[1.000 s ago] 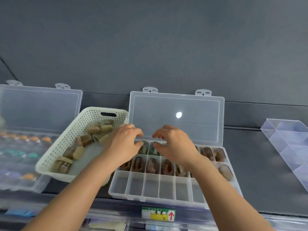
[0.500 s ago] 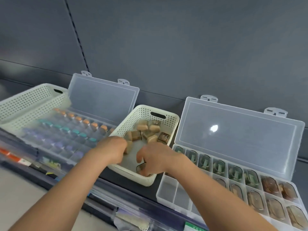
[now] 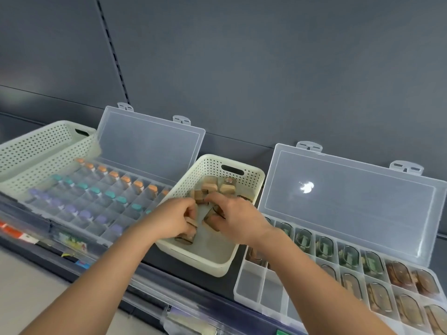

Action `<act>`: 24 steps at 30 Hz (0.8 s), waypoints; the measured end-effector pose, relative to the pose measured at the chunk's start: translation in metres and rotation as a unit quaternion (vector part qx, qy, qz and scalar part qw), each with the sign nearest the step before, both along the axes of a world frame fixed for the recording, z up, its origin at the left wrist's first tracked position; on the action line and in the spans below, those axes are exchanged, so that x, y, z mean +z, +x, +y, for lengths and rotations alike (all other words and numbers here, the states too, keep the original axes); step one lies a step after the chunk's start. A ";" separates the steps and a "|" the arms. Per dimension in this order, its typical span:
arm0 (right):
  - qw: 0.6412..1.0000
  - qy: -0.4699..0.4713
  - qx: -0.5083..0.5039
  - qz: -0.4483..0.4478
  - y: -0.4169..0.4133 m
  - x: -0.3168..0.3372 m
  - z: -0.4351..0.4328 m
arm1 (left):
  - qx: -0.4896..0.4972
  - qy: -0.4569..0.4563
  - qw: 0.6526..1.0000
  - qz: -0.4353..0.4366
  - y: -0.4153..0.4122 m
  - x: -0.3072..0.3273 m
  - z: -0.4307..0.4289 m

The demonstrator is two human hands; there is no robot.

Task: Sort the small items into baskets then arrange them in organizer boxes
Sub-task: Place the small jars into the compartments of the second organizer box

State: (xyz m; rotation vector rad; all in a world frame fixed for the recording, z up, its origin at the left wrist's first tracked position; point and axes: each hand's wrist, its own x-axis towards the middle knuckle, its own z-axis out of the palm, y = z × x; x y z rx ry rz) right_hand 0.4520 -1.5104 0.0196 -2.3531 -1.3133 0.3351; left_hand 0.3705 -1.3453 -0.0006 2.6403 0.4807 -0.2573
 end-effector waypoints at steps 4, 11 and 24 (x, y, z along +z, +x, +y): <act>0.997 0.047 -0.034 0.046 0.003 0.002 -0.008 | 0.008 -0.007 0.998 -0.056 0.000 -0.003 -0.004; 0.992 0.069 -0.062 0.087 0.006 0.003 -0.021 | -0.042 0.041 0.998 -0.012 -0.001 -0.007 -0.018; 0.955 0.230 -0.182 0.053 -0.007 0.020 -0.075 | -0.049 -0.052 0.988 -0.135 0.008 0.045 -0.056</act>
